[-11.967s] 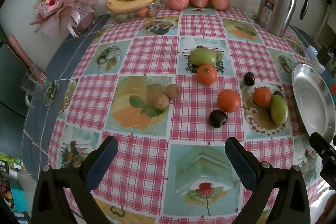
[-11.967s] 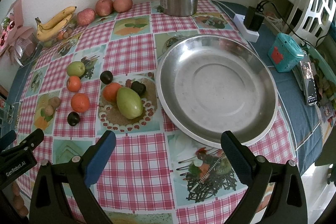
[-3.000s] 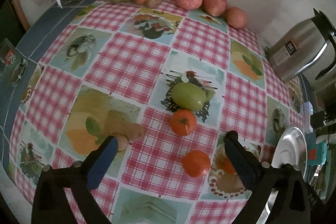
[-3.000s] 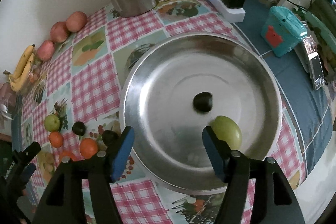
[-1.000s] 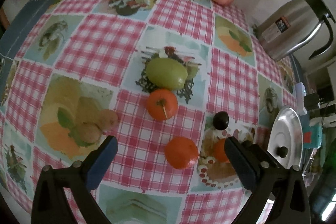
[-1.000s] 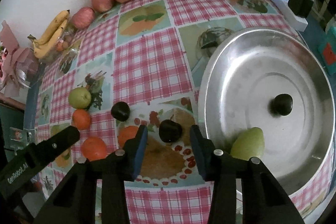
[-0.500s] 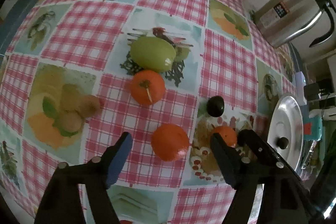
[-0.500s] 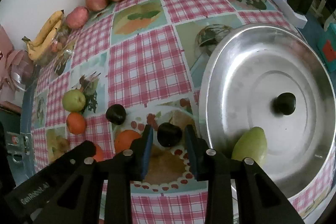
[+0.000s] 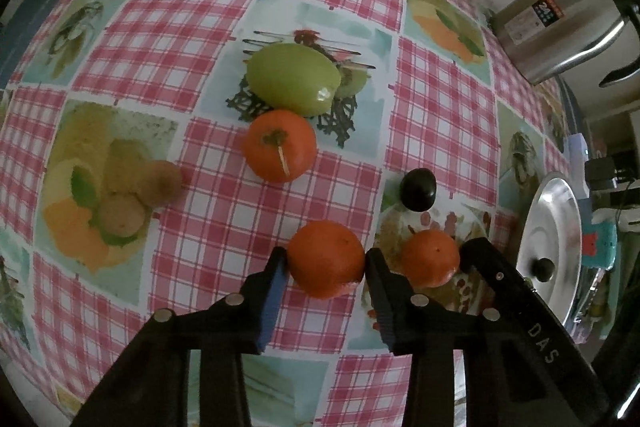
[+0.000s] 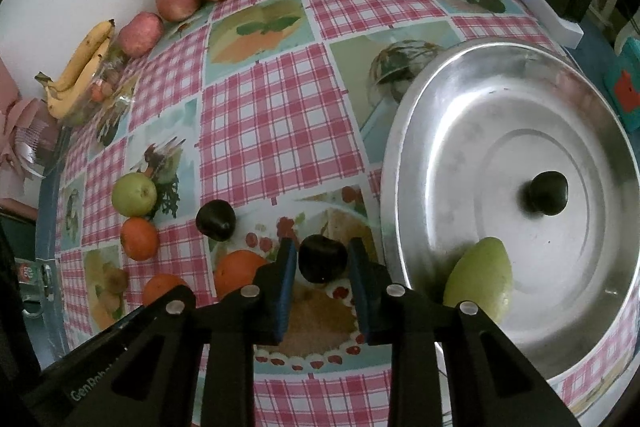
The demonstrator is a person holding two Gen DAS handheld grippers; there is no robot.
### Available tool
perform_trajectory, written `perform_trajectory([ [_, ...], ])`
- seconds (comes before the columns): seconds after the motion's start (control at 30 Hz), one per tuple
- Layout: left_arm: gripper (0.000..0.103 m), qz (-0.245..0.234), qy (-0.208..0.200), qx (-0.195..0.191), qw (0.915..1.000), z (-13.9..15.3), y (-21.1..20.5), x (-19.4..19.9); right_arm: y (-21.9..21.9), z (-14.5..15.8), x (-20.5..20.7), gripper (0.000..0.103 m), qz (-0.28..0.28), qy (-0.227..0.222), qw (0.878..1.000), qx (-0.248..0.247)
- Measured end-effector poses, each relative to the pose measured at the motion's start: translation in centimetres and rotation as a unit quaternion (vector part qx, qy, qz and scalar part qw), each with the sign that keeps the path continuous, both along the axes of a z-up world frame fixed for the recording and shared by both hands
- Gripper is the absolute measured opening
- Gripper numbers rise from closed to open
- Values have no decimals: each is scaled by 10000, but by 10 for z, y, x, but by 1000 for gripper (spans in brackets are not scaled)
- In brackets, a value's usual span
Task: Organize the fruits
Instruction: 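Grasp an orange tangerine with the left tool while the right holds the plum, then carry the plum over the basin and open the right tool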
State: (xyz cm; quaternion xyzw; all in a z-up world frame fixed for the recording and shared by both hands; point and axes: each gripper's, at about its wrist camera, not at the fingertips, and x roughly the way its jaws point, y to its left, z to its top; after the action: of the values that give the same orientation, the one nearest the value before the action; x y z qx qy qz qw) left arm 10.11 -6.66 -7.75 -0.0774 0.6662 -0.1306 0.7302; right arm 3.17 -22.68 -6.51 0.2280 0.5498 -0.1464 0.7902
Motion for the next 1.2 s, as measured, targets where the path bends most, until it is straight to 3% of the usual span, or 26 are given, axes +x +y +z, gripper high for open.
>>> perform_trajectory([
  [0.73, 42, 80, -4, -45, 10000, -1, 1, 0, 2, 0, 1, 24, 126, 61, 9998, -134],
  [1.2, 42, 290, -338, -375, 9983, 26, 12, 1, -1, 29, -10, 24, 101, -438, 9990, 81],
])
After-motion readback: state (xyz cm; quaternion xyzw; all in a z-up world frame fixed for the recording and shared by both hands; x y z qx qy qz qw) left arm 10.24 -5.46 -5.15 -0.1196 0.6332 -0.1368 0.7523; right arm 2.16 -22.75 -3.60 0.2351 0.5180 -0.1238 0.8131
